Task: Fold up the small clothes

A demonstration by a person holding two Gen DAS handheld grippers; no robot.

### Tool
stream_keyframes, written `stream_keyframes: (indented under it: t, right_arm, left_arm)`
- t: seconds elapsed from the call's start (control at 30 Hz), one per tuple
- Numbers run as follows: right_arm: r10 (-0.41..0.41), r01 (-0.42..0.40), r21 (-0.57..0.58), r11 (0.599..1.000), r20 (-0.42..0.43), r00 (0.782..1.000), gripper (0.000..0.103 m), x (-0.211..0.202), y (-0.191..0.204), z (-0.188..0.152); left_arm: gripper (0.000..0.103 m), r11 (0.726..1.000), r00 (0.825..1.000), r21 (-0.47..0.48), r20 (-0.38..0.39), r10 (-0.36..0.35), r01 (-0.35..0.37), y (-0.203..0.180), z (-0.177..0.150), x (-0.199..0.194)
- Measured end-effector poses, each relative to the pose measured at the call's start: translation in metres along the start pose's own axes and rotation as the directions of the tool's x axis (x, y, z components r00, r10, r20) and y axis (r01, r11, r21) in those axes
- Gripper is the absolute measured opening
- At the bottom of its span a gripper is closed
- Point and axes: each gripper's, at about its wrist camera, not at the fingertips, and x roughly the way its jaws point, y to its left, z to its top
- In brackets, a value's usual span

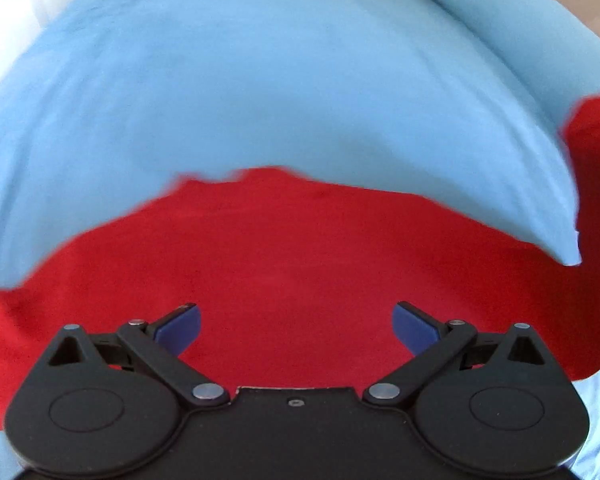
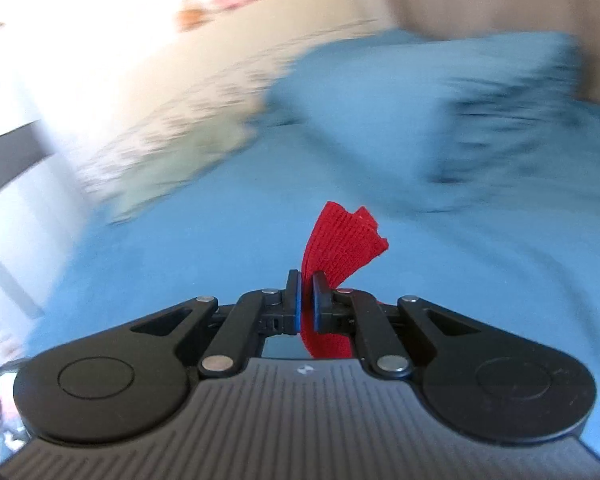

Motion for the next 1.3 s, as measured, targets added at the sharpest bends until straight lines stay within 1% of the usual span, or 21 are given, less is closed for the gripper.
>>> stream_keyframes:
  t: [0.03,0.1,0.17,0.23,0.3,0.37,0.43,0.5,0.57,0.63,0.7,0.8,0.83,0.87,0.9,0.93,0.97,1.03,1.1,1.23,1.3]
  right_arm:
    - [0.063,-0.063,-0.023,0.998,-0.013,0.998,0.020,0.005,0.025,-0.006]
    - [0.169,-0.172,-0.076,0.982,-0.050,0.984,0.020,0.013,0.074,-0.024]
    - [0.257,-0.268,-0.135,0.954,-0.094,0.962,0.020,0.022,0.119,-0.052]
    - [0.323,-0.349,-0.178,0.920,-0.160,0.933,0.020,0.034,0.157,-0.088]
    - [0.344,-0.394,-0.218,0.893,-0.235,0.909,0.020,0.047,0.187,-0.126]
    - [0.336,-0.419,-0.258,0.870,-0.310,0.889,0.020,0.059,0.207,-0.165]
    - [0.314,-0.427,-0.283,0.859,-0.368,0.875,0.020,0.069,0.220,-0.198]
    - [0.292,-0.428,-0.307,0.850,-0.402,0.868,0.020,0.074,0.228,-0.224]
    - [0.267,-0.423,-0.339,0.841,-0.419,0.868,0.020,0.075,0.235,-0.244]
    - [0.244,-0.416,-0.371,0.830,-0.430,0.869,0.020,0.075,0.238,-0.257]
    - [0.226,-0.414,-0.388,0.823,-0.444,0.867,0.021,0.083,0.241,-0.268]
    - [0.222,-0.424,-0.403,0.811,-0.459,0.860,0.025,0.083,0.241,-0.274]
    - [0.226,-0.431,-0.402,0.808,-0.465,0.856,0.031,0.084,0.239,-0.274]
    - [0.235,-0.445,-0.396,0.804,-0.475,0.848,0.049,0.082,0.238,-0.274]
    - [0.244,-0.456,-0.389,0.801,-0.484,0.841,0.060,0.080,0.237,-0.273]
    - [0.247,-0.456,-0.391,0.799,-0.478,0.843,0.077,0.077,0.238,-0.272]
    - [0.251,-0.455,-0.400,0.796,-0.465,0.849,0.085,0.072,0.239,-0.269]
    - [0.262,-0.459,-0.432,0.777,-0.440,0.859,0.087,0.055,0.233,-0.259]
    - [0.245,-0.449,-0.464,0.763,-0.436,0.866,0.088,0.044,0.227,-0.251]
    - [0.211,-0.423,-0.507,0.751,-0.422,0.882,0.090,0.021,0.201,-0.231]
    - [0.198,-0.409,-0.513,0.755,-0.415,0.888,0.090,0.017,0.189,-0.225]
  left_arm:
    - [0.103,0.999,1.000,-0.024,0.004,0.030,-0.030,0.026,-0.004,-0.007]
    - [0.103,0.994,0.996,-0.067,0.015,0.090,-0.089,0.073,-0.016,-0.019]
    - [0.103,0.982,0.988,-0.110,0.020,0.156,-0.153,0.119,-0.031,-0.029]
    - [0.103,0.968,0.979,-0.153,0.014,0.205,-0.200,0.152,-0.037,-0.031]
    - [0.103,0.953,0.974,-0.204,-0.001,0.228,-0.223,0.185,-0.053,-0.032]
    - [0.103,0.943,0.975,-0.253,-0.015,0.221,-0.218,0.211,-0.069,-0.031]
    - [0.103,0.936,0.978,-0.285,-0.021,0.209,-0.206,0.225,-0.077,-0.030]
    - [0.103,0.934,0.980,-0.301,-0.023,0.197,-0.195,0.231,-0.083,-0.025]
    - [0.103,0.933,0.982,-0.310,-0.020,0.186,-0.183,0.231,-0.092,-0.025]
    - [0.103,0.934,0.986,-0.319,-0.012,0.167,-0.163,0.232,-0.097,-0.029]
    - [0.103,0.935,0.989,-0.326,-0.001,0.150,-0.142,0.232,-0.100,-0.028]
    - [0.103,0.940,0.992,-0.320,0.015,0.129,-0.117,0.227,-0.097,-0.029]
    - [0.103,0.942,0.992,-0.317,0.021,0.121,-0.109,0.225,-0.096,-0.029]
    - [0.103,0.944,0.993,-0.314,0.027,0.112,-0.098,0.222,-0.094,-0.030]
    - [0.103,0.947,0.994,-0.310,0.033,0.101,-0.086,0.218,-0.092,-0.031]
    - [0.103,0.950,0.995,-0.304,0.042,0.086,-0.069,0.215,-0.089,-0.032]
    - [0.103,0.953,0.996,-0.299,0.049,0.070,-0.053,0.211,-0.087,-0.033]
    - [0.103,0.958,0.998,-0.287,0.063,0.025,-0.006,0.203,-0.081,-0.031]
    - [0.103,0.966,0.997,-0.257,0.078,-0.016,0.036,0.193,-0.075,-0.023]
    - [0.102,0.989,0.990,-0.127,0.130,-0.058,0.074,0.173,-0.061,0.000]
    - [0.097,0.993,0.983,-0.053,0.157,-0.099,0.109,0.165,-0.056,0.011]
